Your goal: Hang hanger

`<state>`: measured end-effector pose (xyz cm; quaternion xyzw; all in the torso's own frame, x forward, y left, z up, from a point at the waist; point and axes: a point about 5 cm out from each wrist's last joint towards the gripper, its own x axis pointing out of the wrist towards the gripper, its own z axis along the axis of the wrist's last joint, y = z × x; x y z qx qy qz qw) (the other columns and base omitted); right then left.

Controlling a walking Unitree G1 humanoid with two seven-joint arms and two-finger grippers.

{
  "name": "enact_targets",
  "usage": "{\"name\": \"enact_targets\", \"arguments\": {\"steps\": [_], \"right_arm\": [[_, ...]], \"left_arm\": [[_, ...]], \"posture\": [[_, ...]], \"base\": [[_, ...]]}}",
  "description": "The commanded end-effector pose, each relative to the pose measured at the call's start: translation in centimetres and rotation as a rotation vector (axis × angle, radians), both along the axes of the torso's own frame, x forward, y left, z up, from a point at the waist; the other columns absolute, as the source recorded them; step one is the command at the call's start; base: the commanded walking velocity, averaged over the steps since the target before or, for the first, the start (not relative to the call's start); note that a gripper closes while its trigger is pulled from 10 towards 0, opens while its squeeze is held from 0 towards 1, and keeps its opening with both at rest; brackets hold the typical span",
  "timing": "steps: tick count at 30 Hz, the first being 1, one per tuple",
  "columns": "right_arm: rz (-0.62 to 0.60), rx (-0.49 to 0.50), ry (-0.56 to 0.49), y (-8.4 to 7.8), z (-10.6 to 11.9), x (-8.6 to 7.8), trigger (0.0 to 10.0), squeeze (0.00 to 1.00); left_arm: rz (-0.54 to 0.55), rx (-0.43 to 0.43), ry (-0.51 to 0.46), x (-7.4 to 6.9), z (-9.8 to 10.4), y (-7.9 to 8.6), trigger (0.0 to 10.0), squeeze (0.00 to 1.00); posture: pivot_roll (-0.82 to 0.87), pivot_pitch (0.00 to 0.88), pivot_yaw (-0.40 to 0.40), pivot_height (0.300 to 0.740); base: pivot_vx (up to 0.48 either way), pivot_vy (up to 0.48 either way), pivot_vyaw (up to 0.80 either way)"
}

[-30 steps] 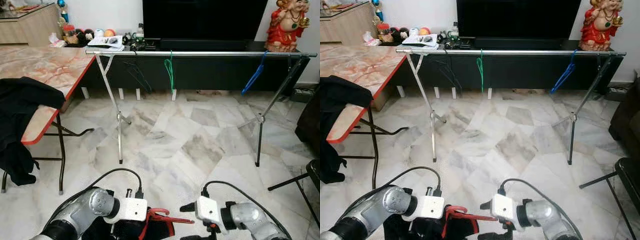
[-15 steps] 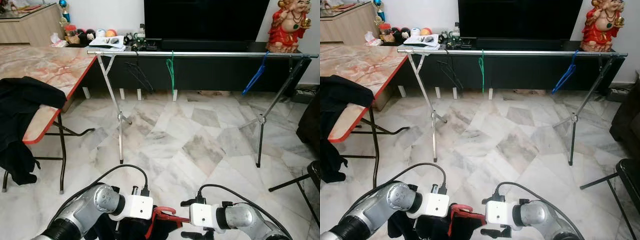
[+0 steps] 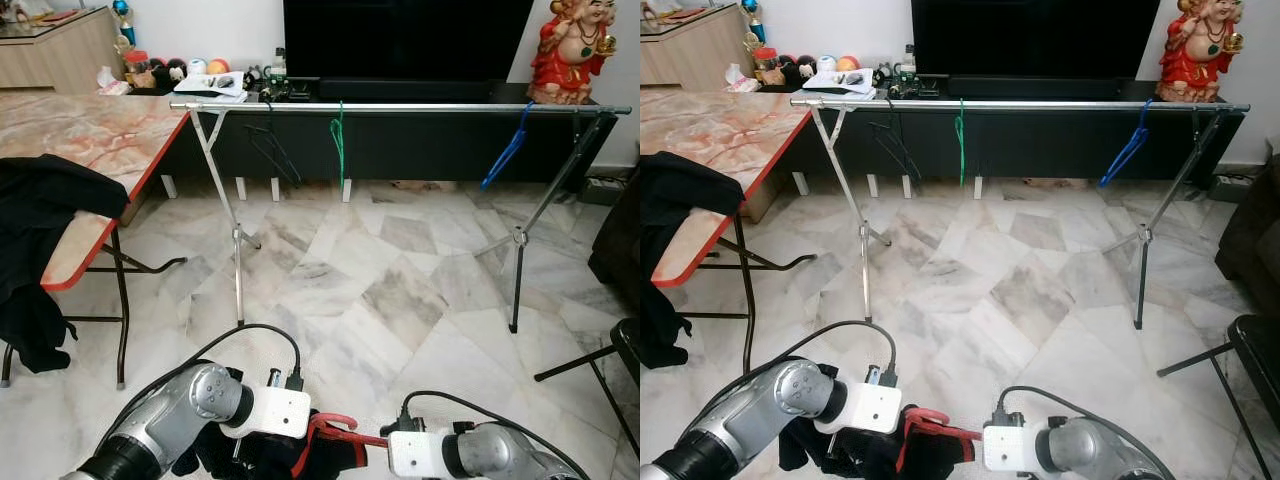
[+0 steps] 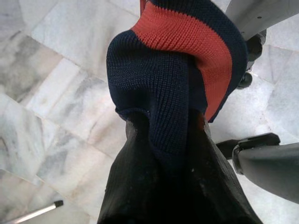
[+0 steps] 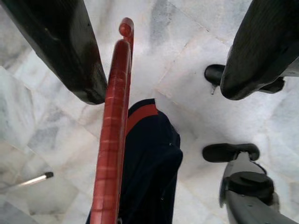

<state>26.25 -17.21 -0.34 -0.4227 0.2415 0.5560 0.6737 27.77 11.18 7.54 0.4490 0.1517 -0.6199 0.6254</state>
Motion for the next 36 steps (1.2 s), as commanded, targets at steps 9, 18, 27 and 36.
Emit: {"name": "enact_targets", "arguments": {"steps": [9,18,27,36], "right_arm": [[-0.052,-0.067,-0.074,-0.1,-0.7,0.2,10.0,0.0],[-0.087,-0.122,-0.078,-0.8,-1.3,-0.2,4.0,0.0],[-0.095,-0.13,-0.082,-0.9,-1.5,-0.3,0.0,0.0],[-0.105,-0.127,-0.087,-0.9,-1.5,-0.2,0.0,0.0]], "left_arm": [[-0.027,-0.022,-0.007,-0.3,1.1,-0.5,10.0,0.0],[-0.04,-0.036,-0.009,-0.6,1.4,-1.0,10.0,0.0],[-0.039,-0.042,-0.008,-0.7,1.5,-1.1,10.0,0.0],[-0.046,-0.055,-0.011,-0.8,1.7,-1.5,10.0,0.0]], "posture": [[0.1,0.055,-0.026,0.74],[0.11,0.057,-0.029,0.74],[0.1,0.059,-0.029,0.74],[0.1,0.056,-0.028,0.74]], "base": [[0.0,0.0,0.0],[0.0,0.0,0.0],[0.0,0.0,0.0],[0.0,0.0,0.0]]}}
